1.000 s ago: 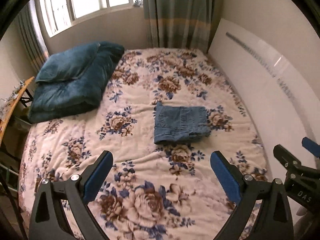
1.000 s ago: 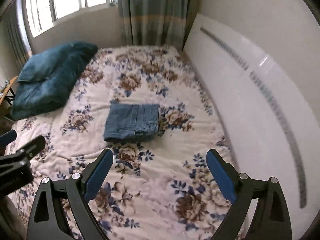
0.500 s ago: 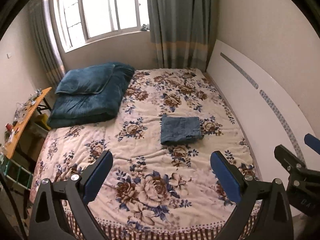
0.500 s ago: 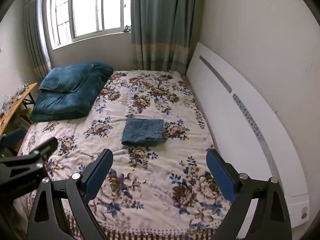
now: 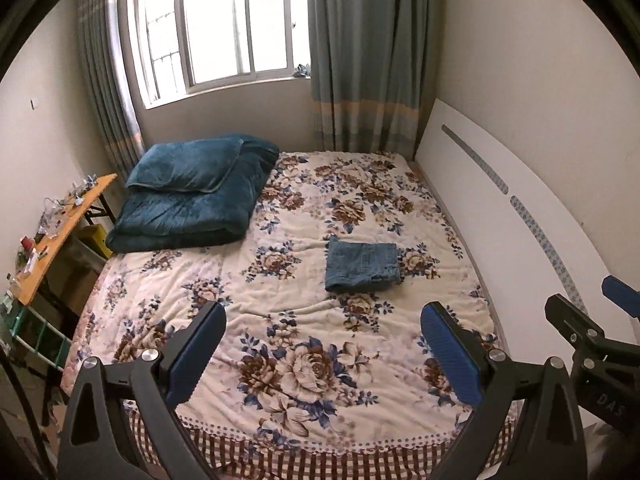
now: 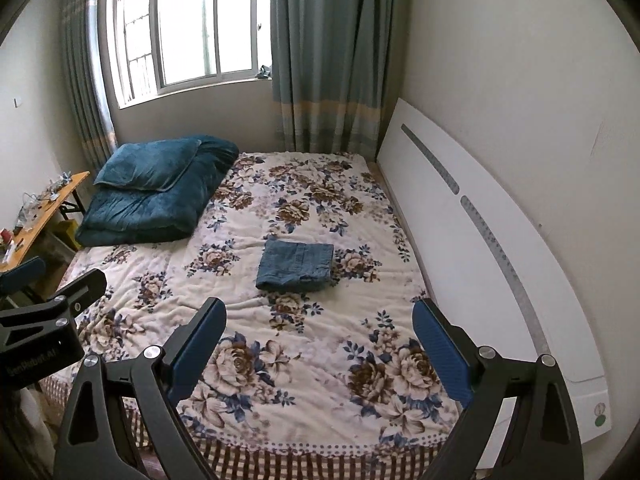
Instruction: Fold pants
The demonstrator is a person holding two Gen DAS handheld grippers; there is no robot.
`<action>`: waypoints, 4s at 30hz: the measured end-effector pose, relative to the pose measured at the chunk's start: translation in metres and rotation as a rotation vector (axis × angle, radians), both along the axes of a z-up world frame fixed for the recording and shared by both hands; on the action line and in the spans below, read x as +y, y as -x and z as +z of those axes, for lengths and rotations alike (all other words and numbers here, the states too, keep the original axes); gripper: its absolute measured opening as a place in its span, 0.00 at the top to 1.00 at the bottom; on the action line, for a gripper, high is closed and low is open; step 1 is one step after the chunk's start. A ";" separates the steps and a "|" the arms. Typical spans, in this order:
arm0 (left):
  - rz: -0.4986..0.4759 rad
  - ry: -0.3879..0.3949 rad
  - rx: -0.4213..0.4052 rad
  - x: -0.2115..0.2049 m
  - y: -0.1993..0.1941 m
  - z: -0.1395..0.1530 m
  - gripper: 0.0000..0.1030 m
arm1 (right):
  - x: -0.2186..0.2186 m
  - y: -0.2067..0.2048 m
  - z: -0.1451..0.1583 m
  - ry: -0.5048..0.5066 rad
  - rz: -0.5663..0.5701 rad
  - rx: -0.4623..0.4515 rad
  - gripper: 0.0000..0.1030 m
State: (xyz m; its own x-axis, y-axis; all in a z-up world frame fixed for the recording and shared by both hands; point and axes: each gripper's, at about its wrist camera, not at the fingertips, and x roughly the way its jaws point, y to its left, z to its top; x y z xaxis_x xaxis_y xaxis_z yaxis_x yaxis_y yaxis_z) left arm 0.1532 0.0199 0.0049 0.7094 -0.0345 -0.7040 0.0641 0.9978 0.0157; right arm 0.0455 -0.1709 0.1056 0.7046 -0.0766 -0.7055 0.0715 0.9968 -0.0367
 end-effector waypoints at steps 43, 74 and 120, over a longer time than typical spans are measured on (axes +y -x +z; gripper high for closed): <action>0.111 -0.056 0.092 -0.002 -0.095 -0.016 0.02 | -0.012 -0.134 -0.027 0.014 0.003 0.111 0.06; 0.081 -0.051 0.070 -0.009 -0.098 0.006 0.02 | -0.007 -0.127 -0.033 -0.050 0.048 0.117 0.06; 0.056 -0.040 0.081 -0.011 -0.085 0.009 0.02 | 0.006 -0.118 -0.013 -0.070 0.067 0.123 0.06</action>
